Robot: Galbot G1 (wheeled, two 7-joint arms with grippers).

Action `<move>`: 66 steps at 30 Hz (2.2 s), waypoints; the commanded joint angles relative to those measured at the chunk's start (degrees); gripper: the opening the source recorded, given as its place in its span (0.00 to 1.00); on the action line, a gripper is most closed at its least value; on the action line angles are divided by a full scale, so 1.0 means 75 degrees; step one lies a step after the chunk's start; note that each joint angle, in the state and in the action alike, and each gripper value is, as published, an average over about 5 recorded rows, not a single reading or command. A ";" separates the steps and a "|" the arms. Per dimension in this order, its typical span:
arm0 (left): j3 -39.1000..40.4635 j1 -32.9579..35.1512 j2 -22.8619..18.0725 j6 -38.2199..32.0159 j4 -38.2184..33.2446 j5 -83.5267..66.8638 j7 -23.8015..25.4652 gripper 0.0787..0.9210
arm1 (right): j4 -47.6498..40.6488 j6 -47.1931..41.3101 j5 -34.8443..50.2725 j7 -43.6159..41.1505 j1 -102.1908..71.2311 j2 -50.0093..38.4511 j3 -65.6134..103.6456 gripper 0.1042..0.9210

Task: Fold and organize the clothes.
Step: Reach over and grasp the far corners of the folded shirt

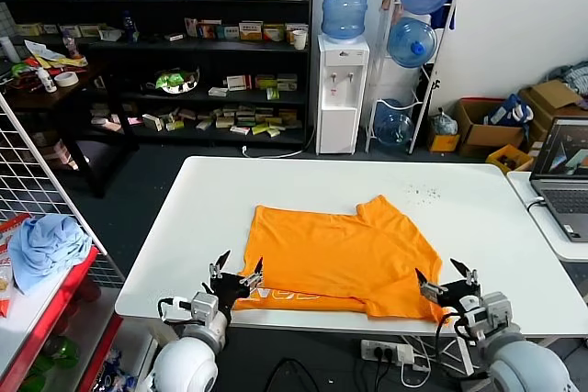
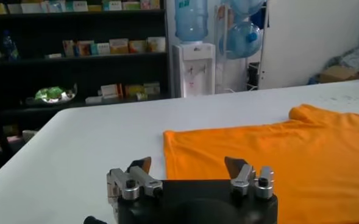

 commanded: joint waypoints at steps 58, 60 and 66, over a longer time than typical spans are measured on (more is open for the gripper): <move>0.0740 -0.4292 -0.1280 0.0604 0.5697 -0.0434 0.0681 0.54 | -0.6828 -0.0259 -0.1004 -0.1601 0.5705 0.2155 -0.1751 0.38; 0.0760 -0.4209 -0.1249 0.0598 0.5578 -0.0442 0.0671 0.48 | -0.6789 -0.0203 -0.0959 -0.1550 0.5690 0.2144 -0.1745 0.30; 0.0822 -0.3978 -0.1126 0.0536 0.5168 -0.0477 0.0591 0.27 | -0.6427 -0.0009 -0.0808 -0.1438 0.5579 0.2087 -0.1747 0.09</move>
